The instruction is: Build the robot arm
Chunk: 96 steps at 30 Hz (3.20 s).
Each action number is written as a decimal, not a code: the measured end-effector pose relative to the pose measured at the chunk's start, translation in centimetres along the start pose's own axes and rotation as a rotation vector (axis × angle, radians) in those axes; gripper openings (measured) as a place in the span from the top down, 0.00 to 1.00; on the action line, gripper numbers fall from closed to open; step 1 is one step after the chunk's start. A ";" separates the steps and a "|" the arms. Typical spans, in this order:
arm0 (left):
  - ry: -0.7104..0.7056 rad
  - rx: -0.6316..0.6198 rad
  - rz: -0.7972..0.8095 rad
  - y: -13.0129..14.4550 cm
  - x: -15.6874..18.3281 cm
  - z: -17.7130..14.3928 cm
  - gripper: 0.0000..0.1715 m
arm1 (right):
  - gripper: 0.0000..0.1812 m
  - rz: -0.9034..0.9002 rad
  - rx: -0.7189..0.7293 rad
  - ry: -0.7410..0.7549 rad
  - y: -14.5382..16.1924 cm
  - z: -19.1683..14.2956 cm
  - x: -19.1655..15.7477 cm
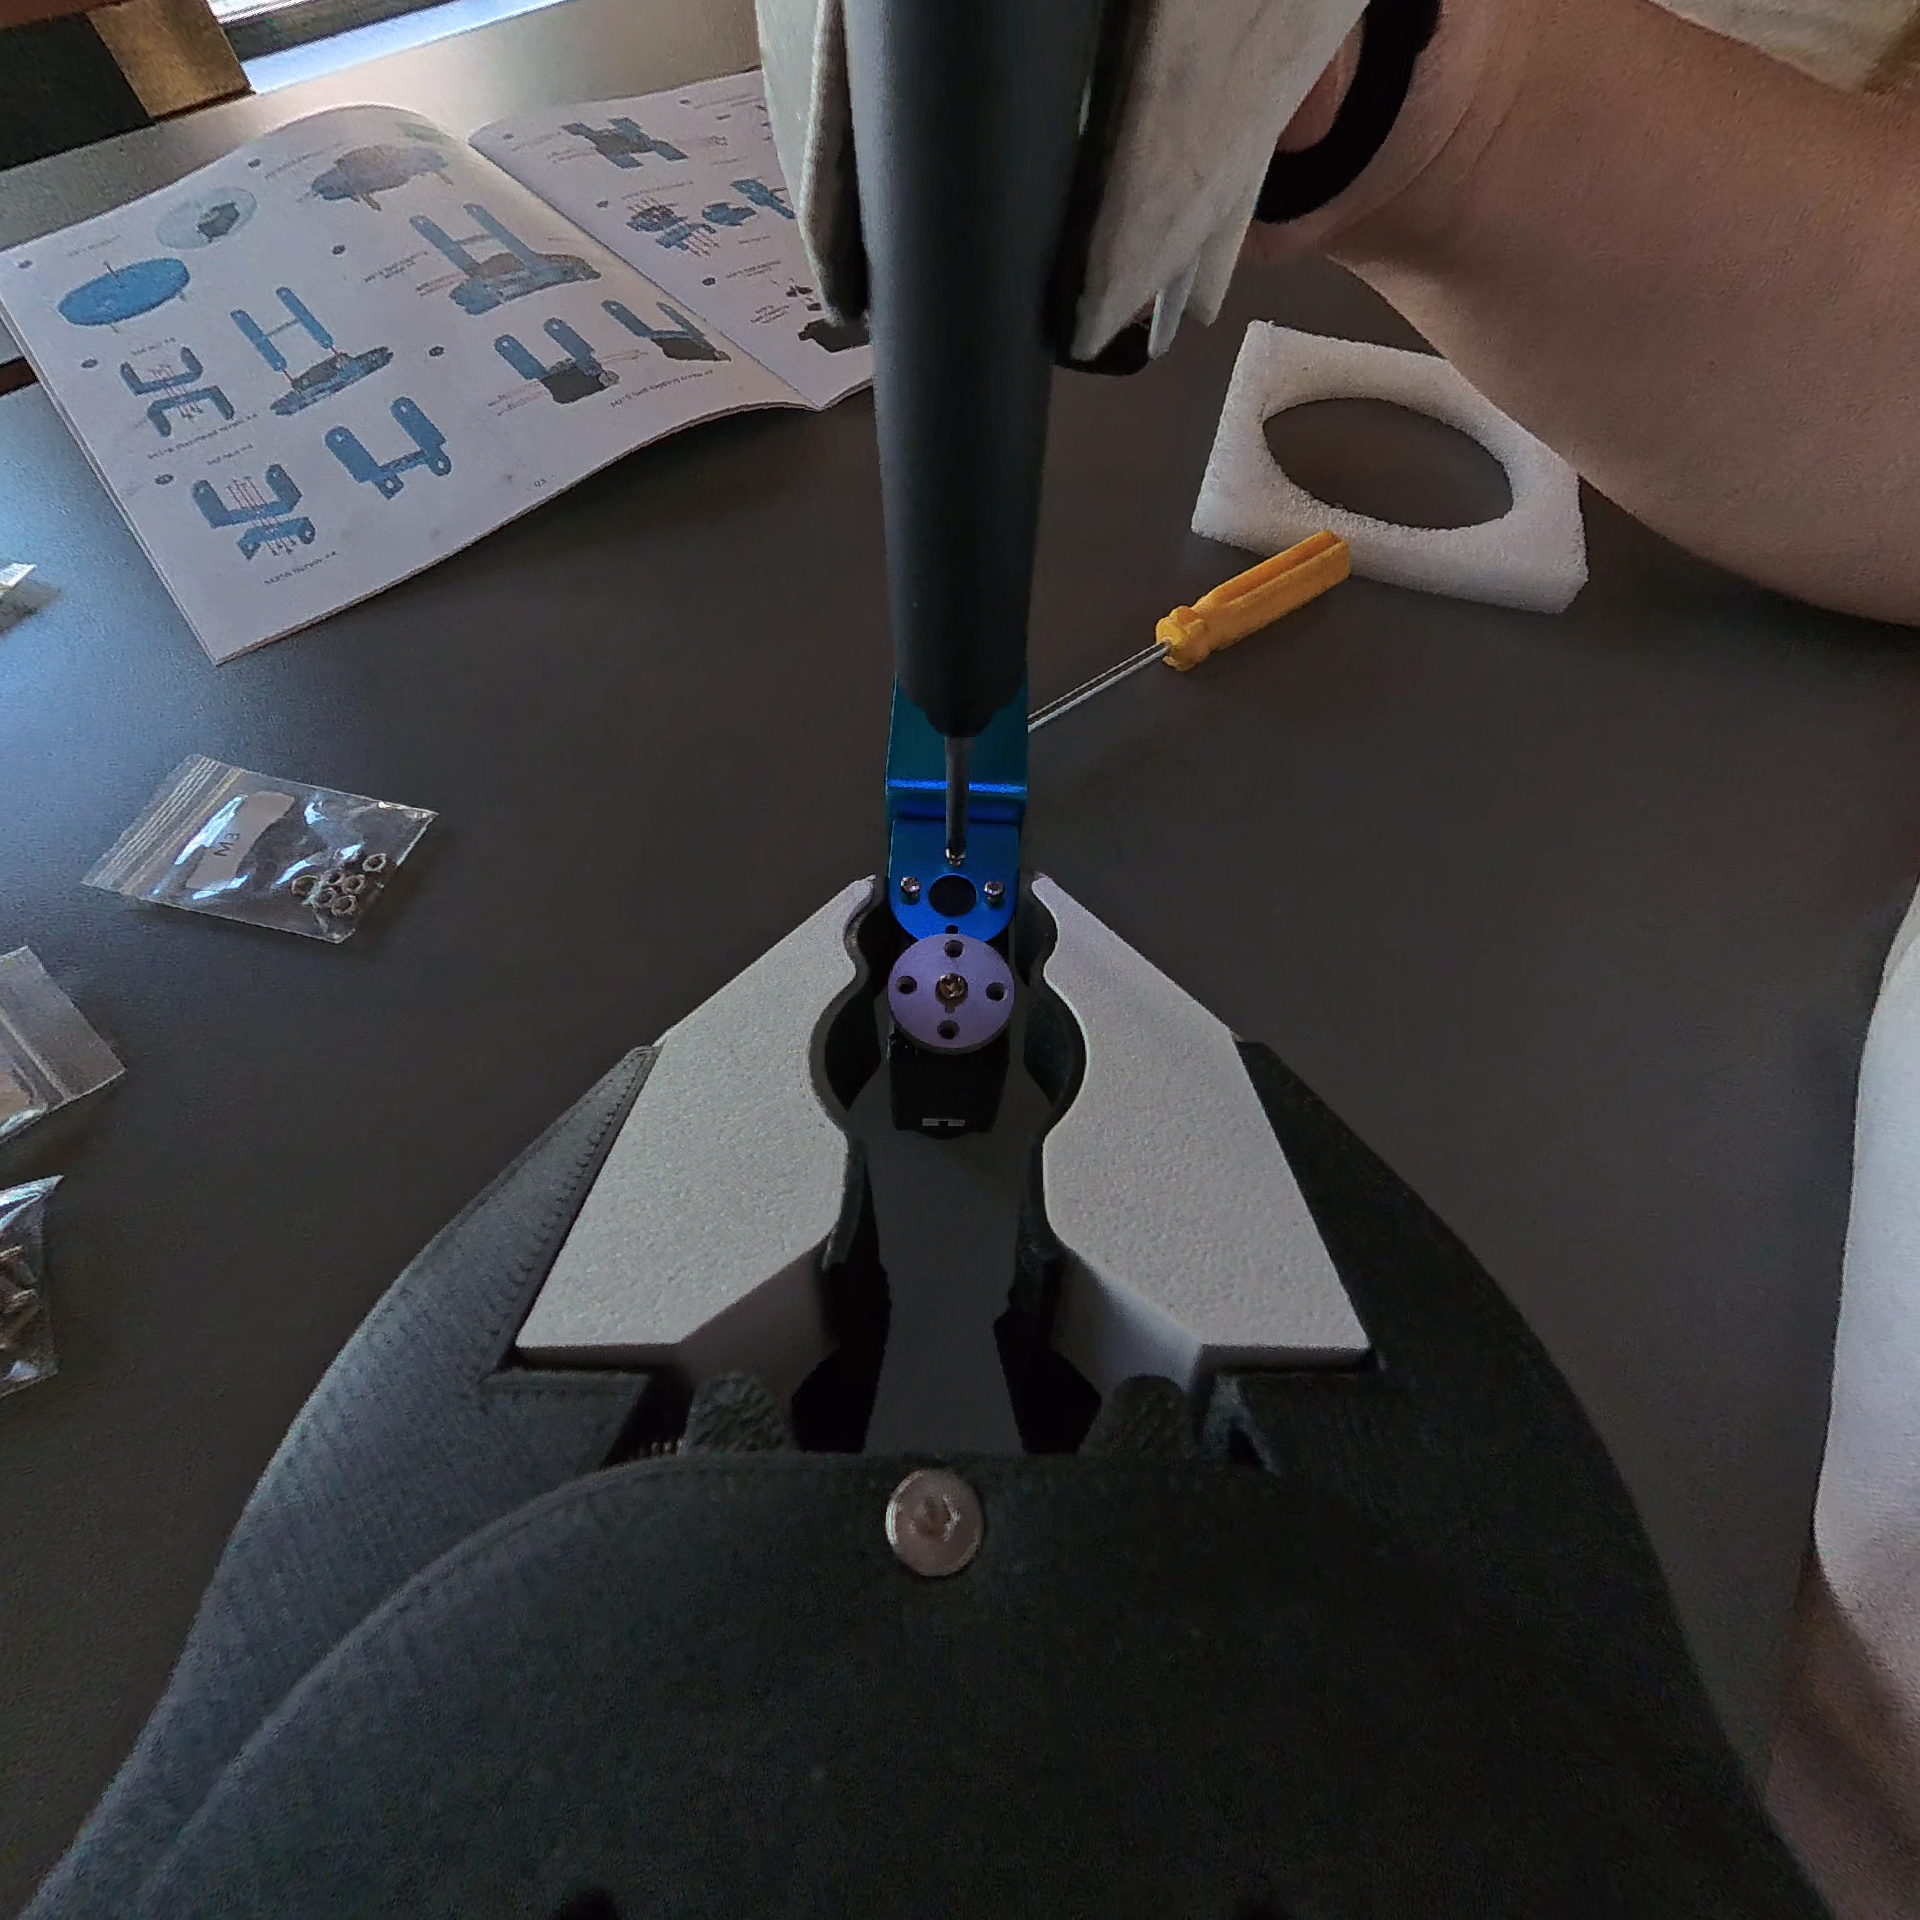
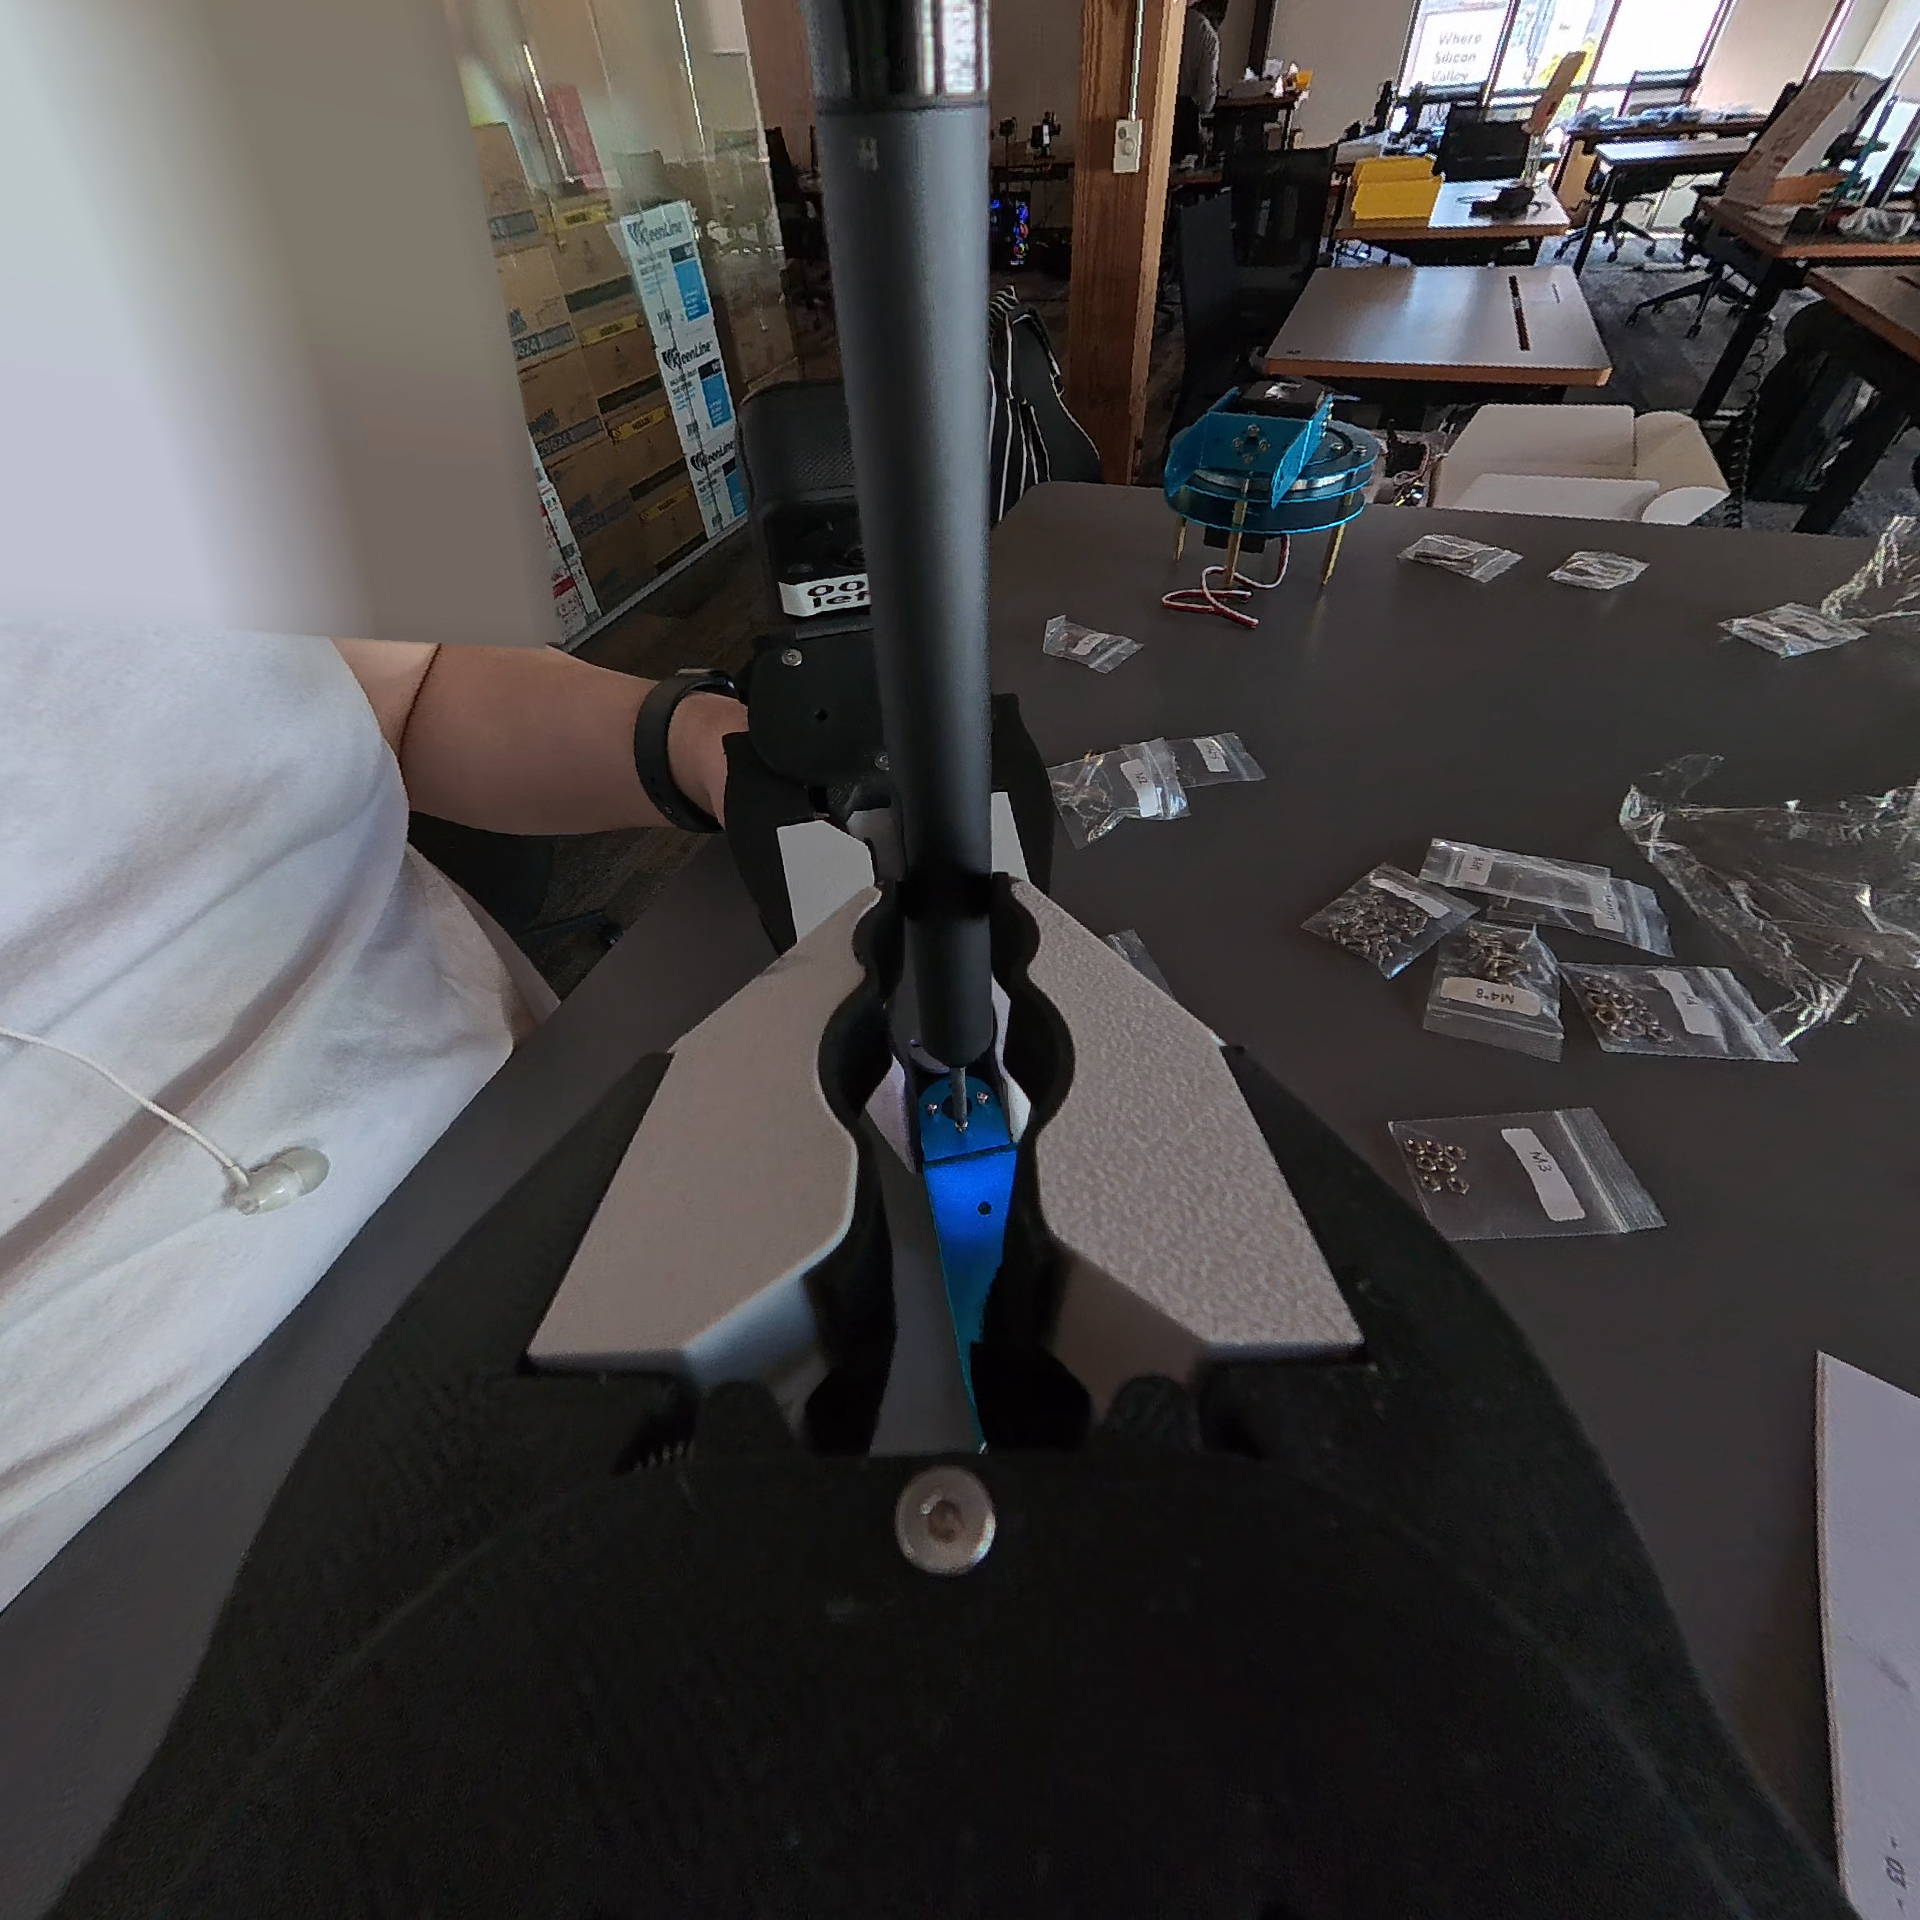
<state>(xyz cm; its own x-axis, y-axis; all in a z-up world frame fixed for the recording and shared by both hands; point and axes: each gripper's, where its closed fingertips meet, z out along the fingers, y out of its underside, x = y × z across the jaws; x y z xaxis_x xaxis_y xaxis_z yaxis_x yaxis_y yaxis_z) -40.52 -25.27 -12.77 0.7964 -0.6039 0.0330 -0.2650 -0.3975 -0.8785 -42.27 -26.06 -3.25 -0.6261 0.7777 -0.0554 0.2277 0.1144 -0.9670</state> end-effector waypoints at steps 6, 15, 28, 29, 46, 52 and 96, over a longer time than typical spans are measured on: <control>0.004 0.006 -0.003 0.0 0.0 0.0 0.87 | 0.91 -0.006 -0.003 0.002 0.0 -0.1 0.0; 0.007 -0.003 -0.004 0.0 0.0 0.0 0.87 | 0.91 0.013 0.009 -0.007 0.0 -0.2 -0.1; 0.013 -0.003 -0.007 0.0 0.0 0.0 0.87 | 0.91 0.001 0.036 -0.014 0.0 -0.2 0.0; 0.015 -0.004 -0.008 0.0 0.0 0.0 0.87 | 0.91 0.029 0.042 -0.044 0.0 -0.2 -0.1; 0.019 -0.002 0.001 0.0 0.1 0.1 0.87 | 0.91 -0.026 0.053 -0.186 -0.1 0.2 -0.6; 0.025 0.002 -0.022 0.0 0.2 0.0 0.87 | 0.91 0.018 0.073 -0.113 -0.1 -0.1 0.0; 0.123 0.262 0.070 -15.0 0.0 -6.7 0.90 | 0.91 0.044 0.062 -0.155 -0.6 0.3 0.1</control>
<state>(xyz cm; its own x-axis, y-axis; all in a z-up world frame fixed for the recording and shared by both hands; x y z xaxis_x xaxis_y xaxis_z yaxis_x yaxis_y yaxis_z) -40.15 -23.96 3.59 0.7052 -0.7090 0.0115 -0.1548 -0.1698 -0.9732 -42.67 -26.23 -2.77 -0.7253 0.6758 -0.1314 0.2140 0.0400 -0.9760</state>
